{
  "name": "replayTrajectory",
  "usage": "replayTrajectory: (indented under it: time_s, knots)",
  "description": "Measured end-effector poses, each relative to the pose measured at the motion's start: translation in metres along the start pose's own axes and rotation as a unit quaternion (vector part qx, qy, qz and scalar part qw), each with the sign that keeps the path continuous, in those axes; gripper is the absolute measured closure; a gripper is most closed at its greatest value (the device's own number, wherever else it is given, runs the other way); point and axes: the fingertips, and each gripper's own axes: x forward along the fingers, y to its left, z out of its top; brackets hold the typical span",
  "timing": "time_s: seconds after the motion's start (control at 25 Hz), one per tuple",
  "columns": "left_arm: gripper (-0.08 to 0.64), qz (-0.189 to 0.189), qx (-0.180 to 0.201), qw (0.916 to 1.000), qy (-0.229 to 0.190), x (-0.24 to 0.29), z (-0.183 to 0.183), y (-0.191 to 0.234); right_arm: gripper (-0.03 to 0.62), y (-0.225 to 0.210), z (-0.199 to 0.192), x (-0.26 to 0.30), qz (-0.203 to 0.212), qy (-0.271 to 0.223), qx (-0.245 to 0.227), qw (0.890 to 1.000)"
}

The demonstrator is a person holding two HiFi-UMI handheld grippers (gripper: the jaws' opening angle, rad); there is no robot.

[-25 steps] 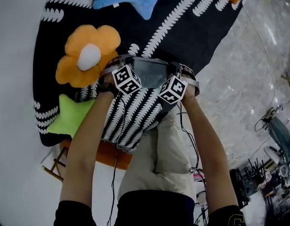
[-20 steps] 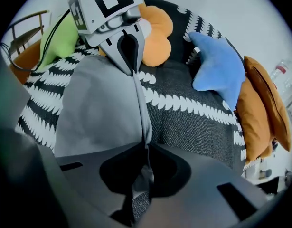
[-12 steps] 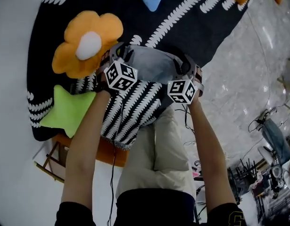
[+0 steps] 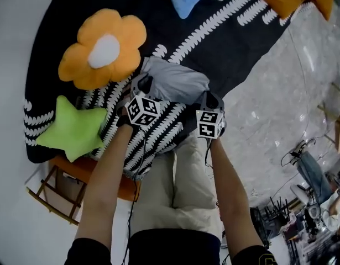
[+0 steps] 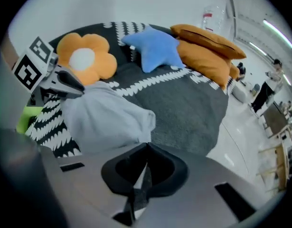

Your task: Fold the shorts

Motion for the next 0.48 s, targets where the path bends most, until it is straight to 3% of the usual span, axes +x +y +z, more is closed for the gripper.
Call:
replayTrajectory:
  time_s: [0.12,0.24,0.36,0.48]
  knots:
    - [0.448,0.029,-0.034,0.9983,-0.038,-0.033,0.013,0.018,0.575,-0.027,-0.017,-0.023,-0.004,0.016,0.017,1.0]
    - [0.449,0.025,-0.067,0.9939,-0.084,-0.106,0.039,0.003,0.575,-0.039,-0.025,-0.083,0.014,0.023,-0.009,1.0]
    - [0.459,0.027,-0.095,0.9865,-0.13,-0.192,0.067,0.003,0.575,-0.036,0.012,-0.148,0.038,-0.006,-0.049,0.998]
    - [0.445,0.028,-0.104,0.9803,-0.166,-0.281,0.083,0.001,0.575,-0.024,0.07,-0.232,0.058,-0.065,-0.068,0.994]
